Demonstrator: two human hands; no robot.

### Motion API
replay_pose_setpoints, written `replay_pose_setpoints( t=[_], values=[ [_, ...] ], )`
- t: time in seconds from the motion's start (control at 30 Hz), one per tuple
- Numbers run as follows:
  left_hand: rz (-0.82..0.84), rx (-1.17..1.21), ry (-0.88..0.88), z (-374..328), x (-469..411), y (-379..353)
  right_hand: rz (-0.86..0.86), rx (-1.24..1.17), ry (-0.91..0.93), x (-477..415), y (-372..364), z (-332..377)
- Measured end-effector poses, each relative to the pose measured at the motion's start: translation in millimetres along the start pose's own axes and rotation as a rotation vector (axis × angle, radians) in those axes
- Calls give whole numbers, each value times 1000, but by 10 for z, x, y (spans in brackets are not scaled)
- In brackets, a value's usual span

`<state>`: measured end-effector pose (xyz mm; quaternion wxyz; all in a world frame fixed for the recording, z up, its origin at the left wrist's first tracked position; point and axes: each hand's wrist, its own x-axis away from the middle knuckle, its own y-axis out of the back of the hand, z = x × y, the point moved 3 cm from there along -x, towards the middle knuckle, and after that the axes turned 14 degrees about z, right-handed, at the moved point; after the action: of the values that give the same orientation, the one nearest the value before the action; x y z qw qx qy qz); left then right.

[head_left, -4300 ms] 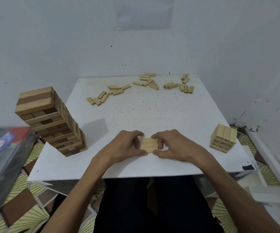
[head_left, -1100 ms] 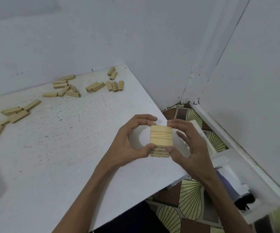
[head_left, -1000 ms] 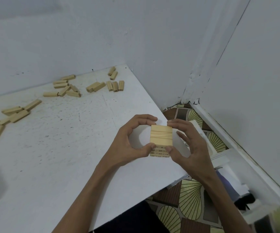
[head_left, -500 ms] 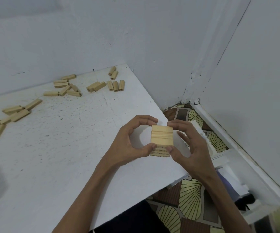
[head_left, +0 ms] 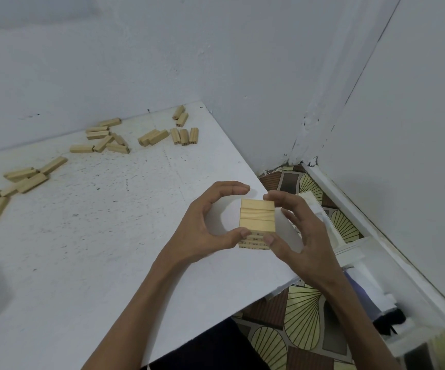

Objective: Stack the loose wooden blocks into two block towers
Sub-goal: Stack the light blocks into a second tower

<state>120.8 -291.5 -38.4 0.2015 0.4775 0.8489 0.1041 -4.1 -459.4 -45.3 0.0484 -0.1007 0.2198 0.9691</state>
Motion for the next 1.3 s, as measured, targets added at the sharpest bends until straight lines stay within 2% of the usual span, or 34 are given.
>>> replay_pose_setpoints(
  t=[0.23, 0.4, 0.47, 0.57, 0.73, 0.9, 1.07, 1.17, 1.3],
  values=[
    [4, 6, 10, -20, 13, -1, 10, 33, 0, 2, -5, 9],
    [-26, 158, 64, -60, 43, 35, -12, 4, -14, 5, 7, 50],
    [-66, 152, 108, -94, 69, 111, -23, 66, -10, -9, 36, 144],
    [-107, 88, 165, -179, 110, 276, -3, 266, 12, -54, 112, 351],
    [-191, -2, 242, -337, 384, 611, 172, 600, -28, -203, 160, 811],
    [-272, -164, 414, -351, 718, 1054, 294, 848, -76, -538, -116, 1320],
    [-287, -393, 538, -277, 879, 1470, 347, 767, -110, -1003, -547, 1414],
    [-259, -499, 583, -205, 783, 1695, 386, 690, -145, -1405, -852, 1191],
    [-216, -703, 634, 37, 525, 1997, 340, 659, -198, -1942, -1169, 824]
  ],
)
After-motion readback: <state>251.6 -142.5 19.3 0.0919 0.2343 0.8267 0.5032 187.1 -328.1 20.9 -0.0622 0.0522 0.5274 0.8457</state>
